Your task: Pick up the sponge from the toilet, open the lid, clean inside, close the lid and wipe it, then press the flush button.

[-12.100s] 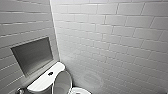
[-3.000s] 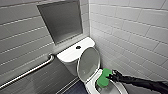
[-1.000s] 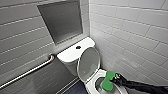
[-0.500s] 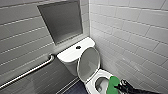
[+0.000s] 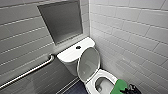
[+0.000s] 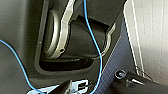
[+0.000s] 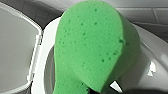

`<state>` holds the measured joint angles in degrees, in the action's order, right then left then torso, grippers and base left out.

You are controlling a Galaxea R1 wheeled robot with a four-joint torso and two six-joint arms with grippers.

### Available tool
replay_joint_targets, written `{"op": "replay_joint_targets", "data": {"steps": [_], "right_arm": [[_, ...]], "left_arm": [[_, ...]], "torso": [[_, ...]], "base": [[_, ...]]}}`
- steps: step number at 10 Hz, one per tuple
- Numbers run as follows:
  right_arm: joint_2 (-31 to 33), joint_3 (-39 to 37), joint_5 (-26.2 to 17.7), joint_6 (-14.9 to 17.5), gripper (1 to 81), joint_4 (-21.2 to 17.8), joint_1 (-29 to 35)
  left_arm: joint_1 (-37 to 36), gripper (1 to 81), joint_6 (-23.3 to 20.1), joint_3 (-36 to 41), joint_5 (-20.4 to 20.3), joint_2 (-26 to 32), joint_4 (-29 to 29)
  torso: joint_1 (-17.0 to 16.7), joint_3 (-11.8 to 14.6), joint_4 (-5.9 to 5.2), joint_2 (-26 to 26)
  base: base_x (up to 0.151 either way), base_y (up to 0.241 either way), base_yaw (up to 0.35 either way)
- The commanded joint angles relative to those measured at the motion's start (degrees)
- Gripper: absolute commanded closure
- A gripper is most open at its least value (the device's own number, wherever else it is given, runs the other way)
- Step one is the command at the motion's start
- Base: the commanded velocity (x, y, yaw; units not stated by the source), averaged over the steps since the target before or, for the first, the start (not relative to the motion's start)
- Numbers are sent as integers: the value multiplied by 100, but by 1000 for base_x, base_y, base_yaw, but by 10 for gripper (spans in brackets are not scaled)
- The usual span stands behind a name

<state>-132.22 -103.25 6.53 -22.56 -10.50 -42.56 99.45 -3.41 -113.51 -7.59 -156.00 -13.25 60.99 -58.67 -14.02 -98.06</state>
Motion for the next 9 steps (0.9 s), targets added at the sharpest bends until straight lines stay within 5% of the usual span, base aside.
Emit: {"op": "replay_joint_targets", "data": {"steps": [1, 9], "right_arm": [[571, 596, 296, -28, 811, -102, -20], [800, 1669, 1166, 15, 811, -93, -759]], "left_arm": [[168, 10, -55, -75, 452, -37, -143], [167, 10, -63, -216, 452, -212, -222]], "torso": [[0, 0, 0, 0], [0, 0, 0, -2]], "base": [[0, 0, 0], [0, 0, 0]]}}
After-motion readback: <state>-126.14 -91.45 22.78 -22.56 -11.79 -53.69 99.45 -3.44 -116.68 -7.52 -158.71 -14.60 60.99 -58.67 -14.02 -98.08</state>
